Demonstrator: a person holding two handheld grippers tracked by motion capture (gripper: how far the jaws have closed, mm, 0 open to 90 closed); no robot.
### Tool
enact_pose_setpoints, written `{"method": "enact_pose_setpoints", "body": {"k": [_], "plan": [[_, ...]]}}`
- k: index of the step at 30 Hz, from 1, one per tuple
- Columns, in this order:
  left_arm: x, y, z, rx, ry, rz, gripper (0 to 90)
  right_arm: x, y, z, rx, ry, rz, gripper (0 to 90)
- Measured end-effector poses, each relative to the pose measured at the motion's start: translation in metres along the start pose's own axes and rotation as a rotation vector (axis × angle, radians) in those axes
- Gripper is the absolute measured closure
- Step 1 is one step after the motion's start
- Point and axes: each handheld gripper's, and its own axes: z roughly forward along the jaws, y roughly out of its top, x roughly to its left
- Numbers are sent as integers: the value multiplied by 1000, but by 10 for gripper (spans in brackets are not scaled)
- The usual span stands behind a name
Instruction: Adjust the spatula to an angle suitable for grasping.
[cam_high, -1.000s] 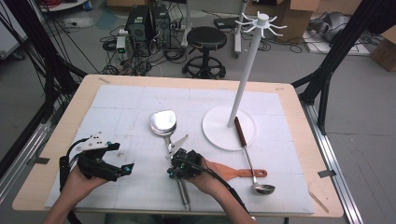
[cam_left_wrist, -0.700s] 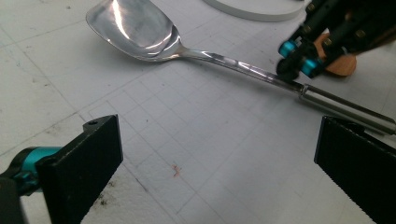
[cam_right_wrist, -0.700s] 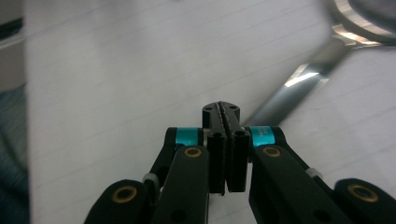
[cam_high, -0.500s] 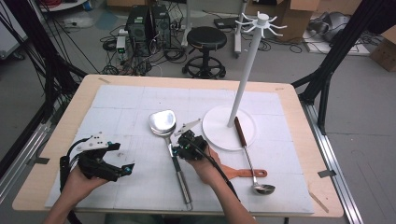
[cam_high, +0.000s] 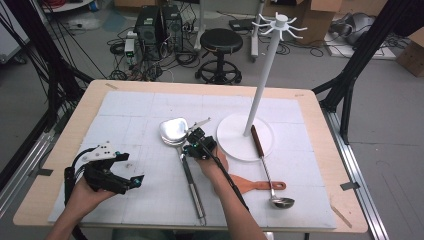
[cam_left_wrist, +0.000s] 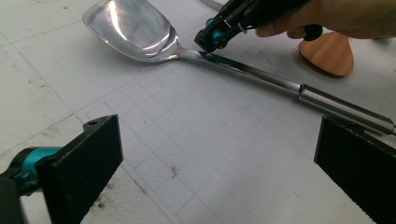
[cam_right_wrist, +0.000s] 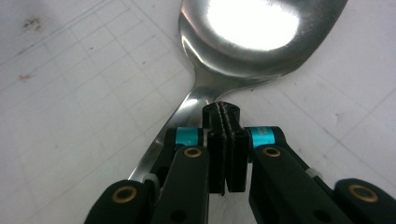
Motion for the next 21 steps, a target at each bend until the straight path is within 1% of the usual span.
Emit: {"method": "enact_pose_setpoints", "body": {"k": [3, 7, 8, 10, 11, 12, 13, 14, 15, 16, 18, 21], "plan": [[0, 0, 0, 0, 0, 1, 17, -2, 4, 5, -4, -1, 12, 894], [0, 0, 0, 1, 0, 1, 17, -1, 7, 11, 0, -4, 8, 894], [0, 0, 0, 2, 0, 1, 17, -1, 8, 11, 2, -4, 6, 894], [0, 0, 0, 2, -2, 6, 17, -2, 9, 12, -3, -6, 18, 894], [0, 0, 0, 2, -3, 5, 17, -3, 9, 13, -5, -5, 11, 894], [0, 0, 0, 4, -3, 6, 17, -3, 10, 13, -4, -9, 19, 894], [0, 0, 0, 2, -2, 5, 17, -3, 10, 13, -7, -28, 15, 894], [0, 0, 0, 2, -3, 4, 17, -4, 10, 13, -10, -32, 15, 894], [0, 0, 0, 2, -3, 5, 17, -6, 10, 13, -10, -25, 27, 894], [0, 0, 0, 4, -5, 6, 17, -7, 9, 13, -10, -20, 26, 895], [0, 0, 1, 4, -5, 5, 17, -7, 10, 13, -15, -27, 19, 894], [-1, 0, 1, 5, -7, 6, 17, -8, 10, 14, -12, -22, 30, 894]]}}
